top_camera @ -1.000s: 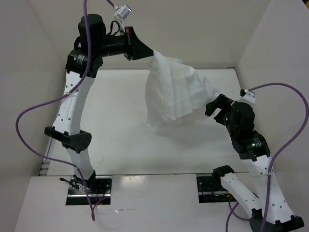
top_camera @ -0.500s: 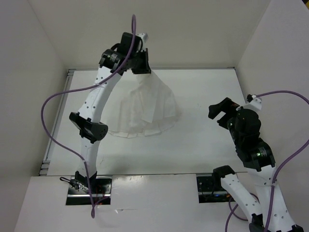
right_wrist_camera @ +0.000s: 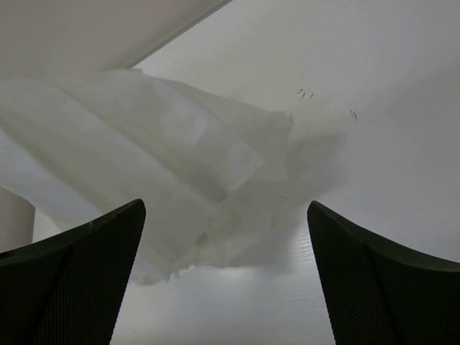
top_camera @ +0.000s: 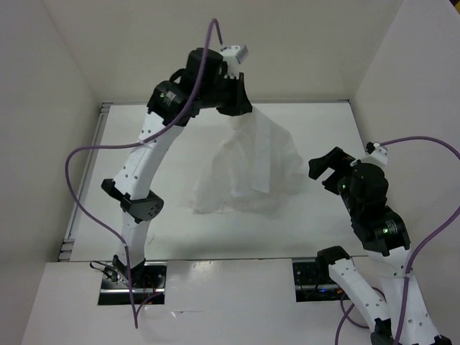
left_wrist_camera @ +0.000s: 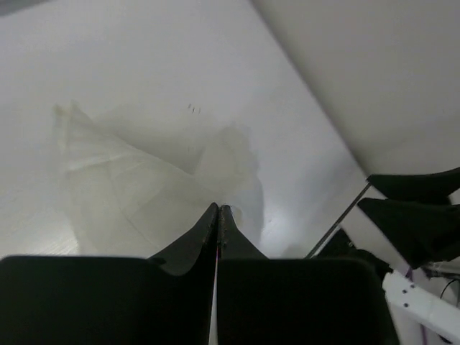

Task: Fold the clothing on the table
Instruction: Move the skirt to the center of the board

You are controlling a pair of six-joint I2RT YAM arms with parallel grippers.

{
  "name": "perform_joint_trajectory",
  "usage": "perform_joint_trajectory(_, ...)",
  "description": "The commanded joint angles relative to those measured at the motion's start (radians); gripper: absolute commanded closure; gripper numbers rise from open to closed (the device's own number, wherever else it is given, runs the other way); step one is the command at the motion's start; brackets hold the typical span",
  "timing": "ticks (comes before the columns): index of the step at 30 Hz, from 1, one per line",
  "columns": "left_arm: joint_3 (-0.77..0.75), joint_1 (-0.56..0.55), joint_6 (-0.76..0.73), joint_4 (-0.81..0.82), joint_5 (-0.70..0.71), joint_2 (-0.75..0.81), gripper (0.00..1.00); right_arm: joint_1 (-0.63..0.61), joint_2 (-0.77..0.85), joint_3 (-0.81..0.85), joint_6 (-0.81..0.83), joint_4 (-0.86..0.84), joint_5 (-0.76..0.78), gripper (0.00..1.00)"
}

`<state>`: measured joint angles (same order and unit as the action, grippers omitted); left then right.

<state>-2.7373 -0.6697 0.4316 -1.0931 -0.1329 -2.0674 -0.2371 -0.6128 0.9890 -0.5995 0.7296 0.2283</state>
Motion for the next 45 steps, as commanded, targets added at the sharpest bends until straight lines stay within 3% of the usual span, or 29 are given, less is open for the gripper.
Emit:
perform_joint_trajectory(1,-0.111,0.083,0.09,0.162,-0.088,0.128,1.0,0.007,0.039,0.025,-0.028,0.016,-0.004,0.02)
perform_joint_trajectory(7,-0.121,0.234,0.153,0.116,0.142,0.112,1.0,0.007,0.088,0.025,-0.046,0.044,-0.014,0.02)
perform_joint_trajectory(12,-0.082,0.257,0.163,-0.06,0.526,-0.026,1.0,0.007,0.119,0.016,-0.066,0.054,-0.024,0.02)
perform_joint_trajectory(15,-0.082,0.257,0.185,-0.169,0.698,-0.128,1.0,0.007,0.128,0.007,-0.075,0.054,-0.033,0.02)
perform_joint_trajectory(17,-0.058,0.233,0.15,-0.206,0.736,-0.172,1.0,0.007,0.128,0.007,-0.075,0.054,-0.033,0.02)
perform_joint_trajectory(21,0.031,0.151,0.058,-0.094,0.701,-0.12,1.0,0.007,0.128,-0.003,-0.085,0.054,-0.033,0.02)
perform_joint_trajectory(25,-0.019,0.131,0.01,-0.027,0.57,-0.091,1.0,0.007,0.117,-0.003,-0.085,0.054,-0.043,0.02)
perform_joint_trajectory(28,-0.047,0.122,-0.054,0.021,0.359,-0.05,1.0,0.007,0.117,-0.012,-0.085,0.045,-0.043,0.02)
perform_joint_trajectory(30,-0.015,0.122,-0.091,0.073,0.142,-0.024,1.0,0.007,0.117,-0.012,-0.085,0.045,-0.043,0.02)
perform_joint_trajectory(31,0.013,0.11,-0.091,0.073,-0.033,-0.011,1.0,0.007,0.108,-0.012,-0.085,0.045,-0.043,0.02)
perform_joint_trajectory(33,0.077,0.072,-0.116,0.073,-0.222,-0.011,0.98,0.007,0.108,-0.012,-0.085,0.045,-0.043,0.02)
perform_joint_trajectory(35,0.217,-0.003,-0.177,0.021,-0.444,-0.011,0.81,0.007,0.098,-0.012,-0.085,0.045,-0.033,0.02)
perform_joint_trajectory(37,0.347,-0.075,-0.198,0.009,-0.432,0.015,0.69,0.007,0.088,-0.003,-0.085,0.045,-0.023,0.02)
perform_joint_trajectory(38,0.422,-0.112,-0.198,0.063,-0.351,0.039,0.51,0.007,0.079,-0.003,-0.085,0.045,-0.023,0.02)
perform_joint_trajectory(40,0.598,-0.159,-0.168,0.167,-0.326,0.13,0.44,0.007,0.065,0.01,-0.085,0.045,-0.023,0.05)
perform_joint_trajectory(42,0.648,-0.145,-0.113,0.226,-0.326,0.211,0.33,0.007,0.029,0.019,-0.085,0.056,-0.038,0.11)
perform_joint_trajectory(45,0.697,-0.069,-0.036,0.321,-0.222,0.315,0.27,0.007,-0.059,0.028,-0.085,0.065,-0.102,0.21)
